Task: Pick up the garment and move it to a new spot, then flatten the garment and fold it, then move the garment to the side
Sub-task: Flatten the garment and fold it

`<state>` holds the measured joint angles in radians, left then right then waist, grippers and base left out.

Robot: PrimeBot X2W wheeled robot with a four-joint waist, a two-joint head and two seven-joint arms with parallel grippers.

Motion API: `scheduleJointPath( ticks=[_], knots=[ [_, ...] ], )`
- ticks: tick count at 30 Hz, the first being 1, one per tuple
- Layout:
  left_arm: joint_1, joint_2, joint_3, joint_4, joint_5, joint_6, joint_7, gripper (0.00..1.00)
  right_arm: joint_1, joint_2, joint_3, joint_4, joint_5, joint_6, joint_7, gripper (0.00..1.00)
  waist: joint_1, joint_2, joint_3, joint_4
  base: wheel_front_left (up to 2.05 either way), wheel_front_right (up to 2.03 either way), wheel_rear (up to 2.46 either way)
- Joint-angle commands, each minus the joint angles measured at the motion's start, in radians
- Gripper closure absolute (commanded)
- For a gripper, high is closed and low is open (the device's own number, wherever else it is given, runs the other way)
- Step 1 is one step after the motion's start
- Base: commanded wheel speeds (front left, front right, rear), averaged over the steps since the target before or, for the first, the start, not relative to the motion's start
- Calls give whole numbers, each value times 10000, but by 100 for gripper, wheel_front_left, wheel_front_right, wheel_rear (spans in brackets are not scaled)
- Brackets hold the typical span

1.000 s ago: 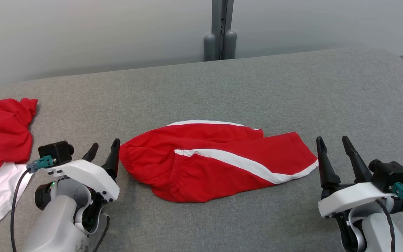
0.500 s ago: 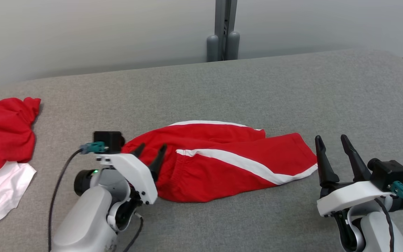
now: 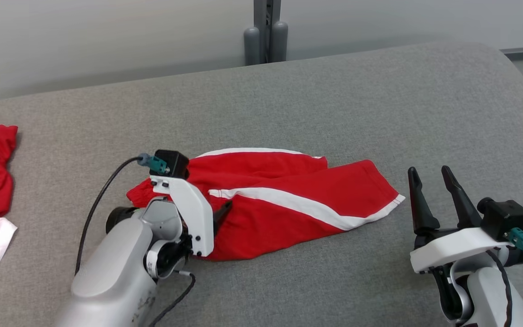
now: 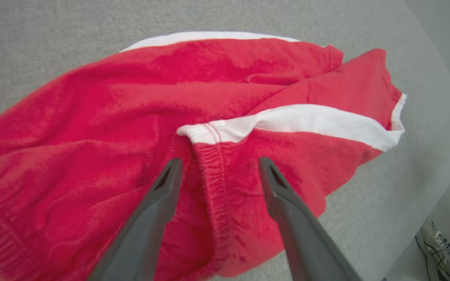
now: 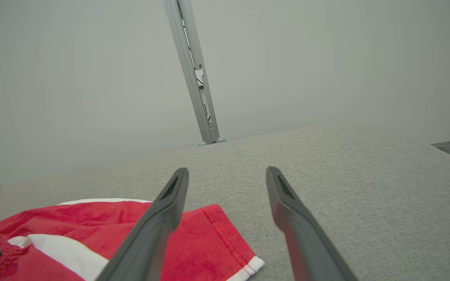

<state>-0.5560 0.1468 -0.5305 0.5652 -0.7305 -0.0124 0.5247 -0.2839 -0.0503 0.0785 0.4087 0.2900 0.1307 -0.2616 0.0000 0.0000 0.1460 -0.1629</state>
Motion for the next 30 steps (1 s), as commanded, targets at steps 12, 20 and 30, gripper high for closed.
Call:
scheduleJointPath(
  ticks=[12,20,30],
  knots=[
    [-534,-133,-88,421,-75,-49,42,8,-188,-31,50,44,-71,2,-50,0,0,0,259,-92,0,0,0],
    [-524,-347,-102,581,-351,-556,-399,100,-152,-31,39,104,-104,2,-50,0,0,0,174,156,0,0,0],
    [657,-125,-522,-912,-167,-827,-1199,100,66,-76,-17,115,-127,2,-50,0,0,0,-298,1142,0,0,0]
  ],
)
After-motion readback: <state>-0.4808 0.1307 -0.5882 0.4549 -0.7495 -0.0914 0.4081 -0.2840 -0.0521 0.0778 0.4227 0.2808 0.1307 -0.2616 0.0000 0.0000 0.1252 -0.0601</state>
